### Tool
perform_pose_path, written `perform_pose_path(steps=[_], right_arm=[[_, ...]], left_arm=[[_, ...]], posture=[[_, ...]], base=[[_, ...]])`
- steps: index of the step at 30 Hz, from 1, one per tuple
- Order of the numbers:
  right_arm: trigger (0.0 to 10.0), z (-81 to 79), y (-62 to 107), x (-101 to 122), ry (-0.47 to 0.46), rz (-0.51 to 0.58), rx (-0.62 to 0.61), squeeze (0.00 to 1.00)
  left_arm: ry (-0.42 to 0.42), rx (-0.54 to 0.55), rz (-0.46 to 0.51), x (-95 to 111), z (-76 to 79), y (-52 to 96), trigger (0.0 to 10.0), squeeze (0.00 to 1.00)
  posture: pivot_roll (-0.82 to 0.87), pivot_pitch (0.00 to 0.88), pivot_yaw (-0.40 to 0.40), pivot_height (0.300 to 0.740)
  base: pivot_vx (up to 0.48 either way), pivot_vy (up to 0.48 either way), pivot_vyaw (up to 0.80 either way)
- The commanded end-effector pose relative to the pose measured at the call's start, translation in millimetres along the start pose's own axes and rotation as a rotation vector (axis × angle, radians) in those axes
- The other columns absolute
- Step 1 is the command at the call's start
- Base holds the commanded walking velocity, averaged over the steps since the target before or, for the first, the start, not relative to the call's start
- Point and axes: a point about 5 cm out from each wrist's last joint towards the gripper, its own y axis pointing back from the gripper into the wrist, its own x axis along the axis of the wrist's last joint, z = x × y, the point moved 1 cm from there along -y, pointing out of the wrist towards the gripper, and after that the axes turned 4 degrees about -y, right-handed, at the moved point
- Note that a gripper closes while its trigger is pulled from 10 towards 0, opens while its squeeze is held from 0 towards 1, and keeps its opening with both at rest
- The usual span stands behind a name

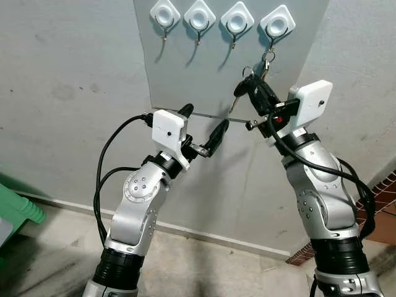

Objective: Hang keys on a hook

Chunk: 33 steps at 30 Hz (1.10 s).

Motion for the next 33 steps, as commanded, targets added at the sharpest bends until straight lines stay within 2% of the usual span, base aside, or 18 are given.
perform_pose_path(steps=[1, 9, 22, 33], right_arm=[[10.0, -2.3, -5.3, 15, 0.02, 0.058, 0.027, 0.0], [10.0, -1.5, -14.2, 19, 0.034, 0.071, 0.057, 0.0], [10.0, 10.2, -27.1, 9, 0.054, 0.044, 0.07, 0.0], [10.0, 15.2, -36.5, 11, 0.087, 0.06, 0.084, 0.0]], left_arm=[[-0.015, -0.017, 0.021, 8, 2.1, -2.7, 10.0, 0.0], [-0.013, -0.018, 0.021, 10, 1.6, -4.2, 10.0, 0.0], [-0.008, 0.001, 0.02, 11, 0.2, -2.6, 10.0, 0.0], [-0.005, 0.009, 0.017, 12, -0.7, -1.9, 10.0, 0.0]], posture=[[-0.07, 0.068, -0.004, 0.74], [-0.07, 0.078, -0.004, 0.74], [-0.05, 0.088, -0.013, 0.74], [-0.05, 0.09, -0.013, 0.74]], base=[[0.0, 0.0, 0.0], [0.0, 0.0, 0.0], [0.0, 0.0, 0.0], [0.0, 0.0, 0.0]])
